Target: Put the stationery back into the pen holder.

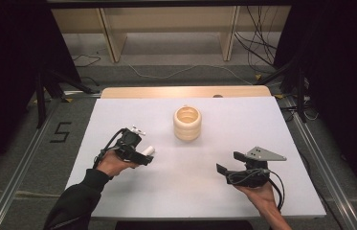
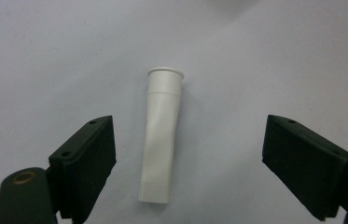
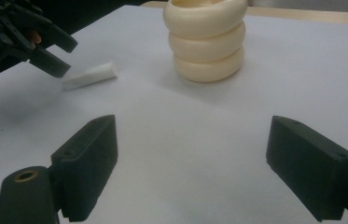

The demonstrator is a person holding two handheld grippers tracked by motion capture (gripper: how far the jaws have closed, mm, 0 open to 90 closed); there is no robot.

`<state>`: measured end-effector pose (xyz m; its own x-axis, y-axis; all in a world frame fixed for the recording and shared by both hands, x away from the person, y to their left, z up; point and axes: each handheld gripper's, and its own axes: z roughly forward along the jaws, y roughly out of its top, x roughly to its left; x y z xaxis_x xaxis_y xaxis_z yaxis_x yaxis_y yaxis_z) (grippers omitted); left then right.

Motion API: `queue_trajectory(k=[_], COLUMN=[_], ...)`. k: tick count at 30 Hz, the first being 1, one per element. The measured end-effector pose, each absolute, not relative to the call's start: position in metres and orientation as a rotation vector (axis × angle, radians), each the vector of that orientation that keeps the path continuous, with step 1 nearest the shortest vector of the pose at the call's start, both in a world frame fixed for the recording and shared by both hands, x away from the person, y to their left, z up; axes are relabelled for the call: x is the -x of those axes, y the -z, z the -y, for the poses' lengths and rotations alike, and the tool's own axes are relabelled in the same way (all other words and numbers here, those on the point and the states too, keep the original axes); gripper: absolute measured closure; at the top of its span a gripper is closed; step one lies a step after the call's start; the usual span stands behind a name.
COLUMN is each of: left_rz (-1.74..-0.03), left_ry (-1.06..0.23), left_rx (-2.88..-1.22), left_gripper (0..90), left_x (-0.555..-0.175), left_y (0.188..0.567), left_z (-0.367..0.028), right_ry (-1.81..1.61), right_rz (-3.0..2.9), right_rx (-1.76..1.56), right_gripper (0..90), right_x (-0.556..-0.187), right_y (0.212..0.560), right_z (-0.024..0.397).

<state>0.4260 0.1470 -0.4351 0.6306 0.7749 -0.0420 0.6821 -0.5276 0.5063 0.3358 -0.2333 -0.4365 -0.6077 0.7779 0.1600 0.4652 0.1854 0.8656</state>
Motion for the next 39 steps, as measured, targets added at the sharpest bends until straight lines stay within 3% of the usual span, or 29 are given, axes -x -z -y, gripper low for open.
queue_trajectory(k=[12, 39], left_rz=[-1.139, -1.132], left_ry=[-0.202, -0.158], left_rx=[-2.496, -2.633], left_gripper=[23.8, 58.0], left_x=[-0.450, -0.466], left_y=[0.443, 0.461], left_z=[-0.139, -0.133], right_ry=[-1.386, -1.370], right_rz=[-2.162, -2.177], right_rx=[-1.175, -1.173], right_gripper=[17.4, 18.2], right_x=[-0.336, -0.338], right_y=[0.438, 0.440], right_z=[0.232, 0.230])
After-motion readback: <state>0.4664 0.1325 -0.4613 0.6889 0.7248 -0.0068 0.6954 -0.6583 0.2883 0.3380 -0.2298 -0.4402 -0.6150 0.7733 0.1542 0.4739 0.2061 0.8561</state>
